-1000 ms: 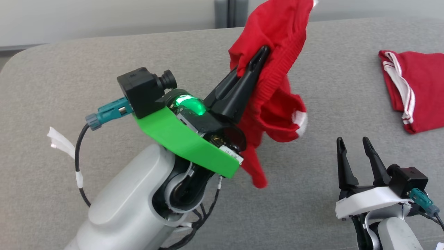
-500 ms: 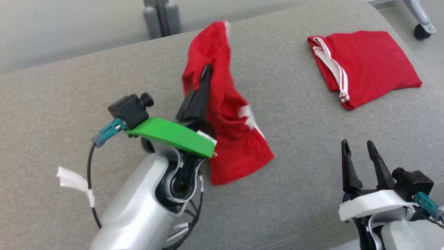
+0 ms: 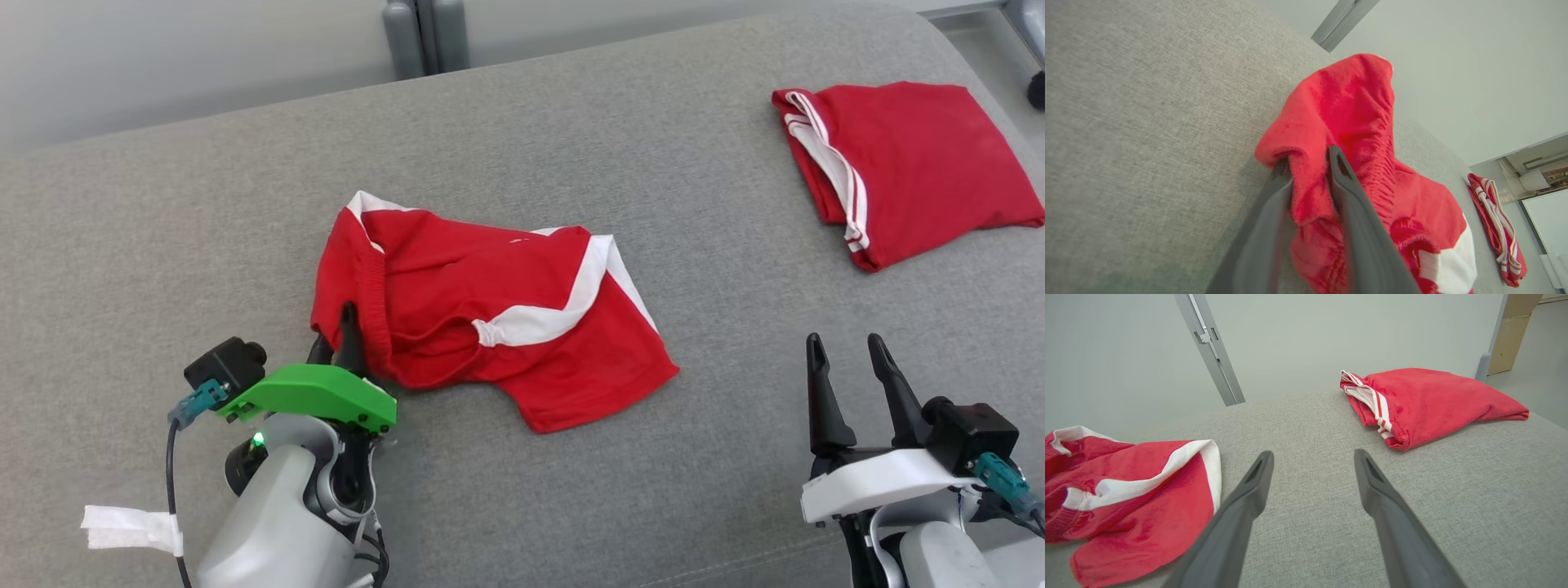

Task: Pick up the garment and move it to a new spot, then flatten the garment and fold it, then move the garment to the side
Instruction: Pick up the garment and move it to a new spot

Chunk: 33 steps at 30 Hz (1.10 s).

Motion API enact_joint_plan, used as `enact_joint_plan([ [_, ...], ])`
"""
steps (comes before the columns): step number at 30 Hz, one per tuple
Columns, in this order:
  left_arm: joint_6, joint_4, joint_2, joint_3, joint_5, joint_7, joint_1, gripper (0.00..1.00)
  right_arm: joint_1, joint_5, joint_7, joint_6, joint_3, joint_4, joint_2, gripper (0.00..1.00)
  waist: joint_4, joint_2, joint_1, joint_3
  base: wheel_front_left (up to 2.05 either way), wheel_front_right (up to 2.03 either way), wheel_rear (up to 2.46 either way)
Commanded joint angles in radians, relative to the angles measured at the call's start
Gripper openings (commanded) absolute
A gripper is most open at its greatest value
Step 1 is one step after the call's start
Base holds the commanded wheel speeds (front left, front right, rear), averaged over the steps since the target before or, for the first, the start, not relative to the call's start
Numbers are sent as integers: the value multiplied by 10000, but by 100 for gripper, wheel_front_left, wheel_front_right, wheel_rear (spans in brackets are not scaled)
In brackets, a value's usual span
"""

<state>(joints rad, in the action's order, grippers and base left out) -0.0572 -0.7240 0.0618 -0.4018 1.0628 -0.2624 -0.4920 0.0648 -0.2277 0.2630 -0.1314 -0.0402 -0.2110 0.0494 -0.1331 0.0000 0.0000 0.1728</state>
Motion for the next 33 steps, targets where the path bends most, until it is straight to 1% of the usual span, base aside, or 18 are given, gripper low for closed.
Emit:
enact_joint_plan([
  [1,101,-73,-33,104,-307,-28,187,100,-3,113,20,15,-23,-19,22,100,417,0,0,-165,0,0,0],
  [4,105,213,-63,545,-1258,-29,419,100,-31,252,20,15,-182,-18,25,100,660,0,0,-276,0,0,0],
  [6,148,755,-69,956,-2055,-29,807,100,-38,334,20,15,-296,37,25,100,801,0,0,-376,0,0,0],
  [9,84,2202,-84,1742,-3732,-29,1691,100,-163,488,20,15,-546,109,25,100,1057,0,0,-567,0,0,0],
  [11,151,3122,-97,2013,-4718,-28,2401,100,-290,656,20,15,-744,115,25,100,1238,0,0,-741,0,0,0],
  [15,198,4667,-92,2356,-5862,-19,3586,100,-459,955,20,15,-1157,175,24,100,1602,0,0,-1069,0,0,0],
  [18,175,5419,-94,2655,-6259,-18,4463,100,-665,1092,20,15,-1419,170,24,100,1830,0,0,-1298,0,0,0],
  [22,402,6009,-97,2973,-6806,-18,5302,100,-901,1258,20,15,-1706,105,24,100,2137,0,0,-1586,0,0,0],
  [27,910,6145,-95,3261,-7627,-18,6118,100,-1262,1351,20,15,-2022,-46,24,100,2503,0,0,-1864,0,0,0],
  [30,1253,6183,-102,3360,-8389,-18,6498,100,-1493,1226,20,15,-2104,-183,22,100,2645,0,0,-1998,0,0,0],
  [33,1432,6231,-96,3504,-8592,-18,6706,100,-1644,1215,20,15,-2003,-333,24,100,2714,0,0,-2075,0,0,0],
])
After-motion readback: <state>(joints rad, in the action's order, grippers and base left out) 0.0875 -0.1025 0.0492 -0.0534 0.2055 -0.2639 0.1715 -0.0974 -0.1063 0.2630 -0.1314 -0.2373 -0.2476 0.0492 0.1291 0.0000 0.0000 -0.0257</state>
